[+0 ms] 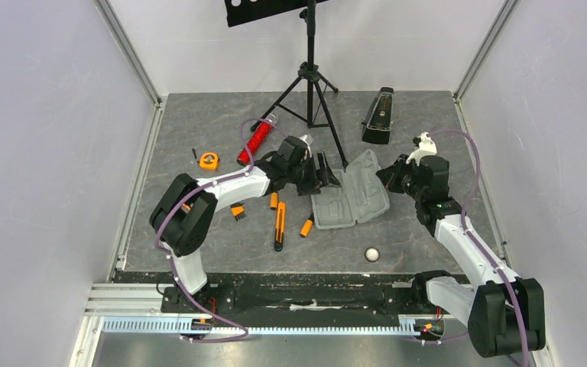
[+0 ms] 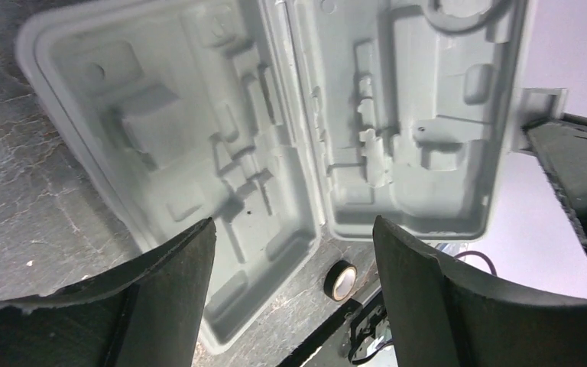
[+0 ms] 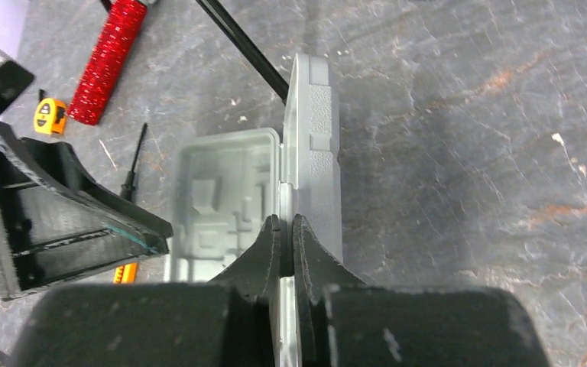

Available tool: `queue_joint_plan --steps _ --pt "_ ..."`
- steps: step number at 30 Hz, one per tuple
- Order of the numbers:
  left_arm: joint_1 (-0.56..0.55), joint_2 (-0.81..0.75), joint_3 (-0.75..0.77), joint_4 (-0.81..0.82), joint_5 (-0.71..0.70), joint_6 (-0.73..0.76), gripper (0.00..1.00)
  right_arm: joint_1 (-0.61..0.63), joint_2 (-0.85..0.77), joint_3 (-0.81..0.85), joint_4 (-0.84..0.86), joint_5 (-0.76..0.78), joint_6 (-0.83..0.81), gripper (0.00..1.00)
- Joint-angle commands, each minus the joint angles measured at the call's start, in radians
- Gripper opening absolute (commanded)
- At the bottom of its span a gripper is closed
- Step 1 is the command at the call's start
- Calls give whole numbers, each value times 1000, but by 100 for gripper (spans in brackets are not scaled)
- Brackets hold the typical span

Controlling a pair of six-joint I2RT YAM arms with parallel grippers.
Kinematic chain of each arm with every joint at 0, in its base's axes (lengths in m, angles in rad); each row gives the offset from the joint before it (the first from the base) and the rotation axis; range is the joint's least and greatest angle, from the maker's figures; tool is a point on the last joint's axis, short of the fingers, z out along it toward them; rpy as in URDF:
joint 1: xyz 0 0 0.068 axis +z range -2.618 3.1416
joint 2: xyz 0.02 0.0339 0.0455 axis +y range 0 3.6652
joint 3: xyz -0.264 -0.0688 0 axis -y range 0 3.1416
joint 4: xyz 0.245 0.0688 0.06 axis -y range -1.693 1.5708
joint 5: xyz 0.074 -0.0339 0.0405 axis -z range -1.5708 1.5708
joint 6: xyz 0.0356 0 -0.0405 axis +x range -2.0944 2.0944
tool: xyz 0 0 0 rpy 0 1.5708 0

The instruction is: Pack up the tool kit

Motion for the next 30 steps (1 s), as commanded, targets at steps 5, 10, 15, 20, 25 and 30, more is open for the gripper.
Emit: queue_joint_plan --steps 5,10,15,20,25,30 --pt "-3 5 -26 63 25 -30 74 -79 -31 2 -145 118 -32 0" --pt "-3 -4 -41 68 30 -23 72 -115 -27 -14 -163 170 -93 0" --pt "0 -34 -38 35 12 11 72 -144 12 -49 -158 239 -113 0" --pt "12 -84 -39 -22 -21 57 72 -156 68 -91 -115 268 -120 4" --pt "28 -140 -32 -99 -61 120 71 -165 84 -83 -86 278 -157 16" --pt "38 -174 -10 -159 -71 157 70 -165 100 -35 -85 323 -183 25"
